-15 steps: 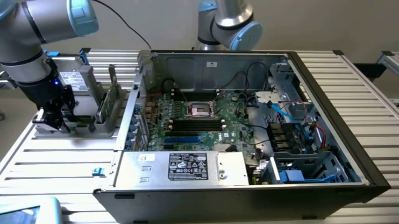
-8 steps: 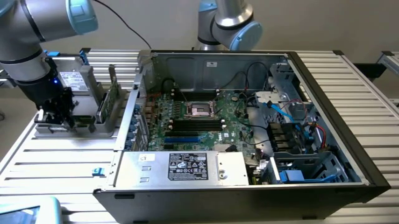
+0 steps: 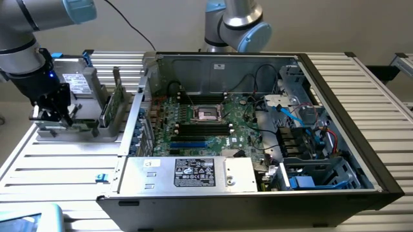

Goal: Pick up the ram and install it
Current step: 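Pick up the ram and move it above insertion slot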

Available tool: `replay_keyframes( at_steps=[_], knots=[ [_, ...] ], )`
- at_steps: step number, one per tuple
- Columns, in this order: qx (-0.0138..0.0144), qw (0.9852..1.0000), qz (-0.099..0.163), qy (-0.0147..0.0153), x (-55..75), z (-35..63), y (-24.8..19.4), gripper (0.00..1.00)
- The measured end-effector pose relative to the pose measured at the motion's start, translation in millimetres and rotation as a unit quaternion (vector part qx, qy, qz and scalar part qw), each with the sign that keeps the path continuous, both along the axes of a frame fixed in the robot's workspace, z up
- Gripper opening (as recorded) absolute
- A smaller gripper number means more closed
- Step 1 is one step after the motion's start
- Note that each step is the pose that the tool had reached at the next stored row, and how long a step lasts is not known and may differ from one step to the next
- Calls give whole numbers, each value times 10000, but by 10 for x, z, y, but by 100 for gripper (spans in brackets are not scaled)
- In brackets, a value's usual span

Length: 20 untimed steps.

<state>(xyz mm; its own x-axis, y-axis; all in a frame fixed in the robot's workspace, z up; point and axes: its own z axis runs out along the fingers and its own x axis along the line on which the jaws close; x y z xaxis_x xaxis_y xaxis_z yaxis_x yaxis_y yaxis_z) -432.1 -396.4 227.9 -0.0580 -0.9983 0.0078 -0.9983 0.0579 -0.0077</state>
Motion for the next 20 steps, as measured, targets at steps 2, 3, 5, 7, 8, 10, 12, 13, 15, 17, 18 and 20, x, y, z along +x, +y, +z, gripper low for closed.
replay_keyframes(
  at_steps=[2,3,5,7,8,10,12,13,15,17,18,20],
  knots=[
    [0,10000,0,-4,-4,84,0,13],
    [0,10000,0,-6,-5,124,0,13],
    [0,10000,0,-9,-7,209,0,13],
    [0,10000,0,-13,-7,289,0,13],
    [0,10000,0,-16,-7,325,0,13],
    [-1,10000,0,-18,-9,405,0,13],
    [-2,10000,0,-19,-9,490,0,13],
    [-4,10000,0,-19,-9,530,0,13],
    [-6,10000,0,-20,-9,613,0,13],
    [-8,10000,0,-20,-9,702,0,13],
    [-7,10000,0,-21,-9,749,0,13],
    [-8,10000,0,-21,-9,838,0,13]
  ],
)
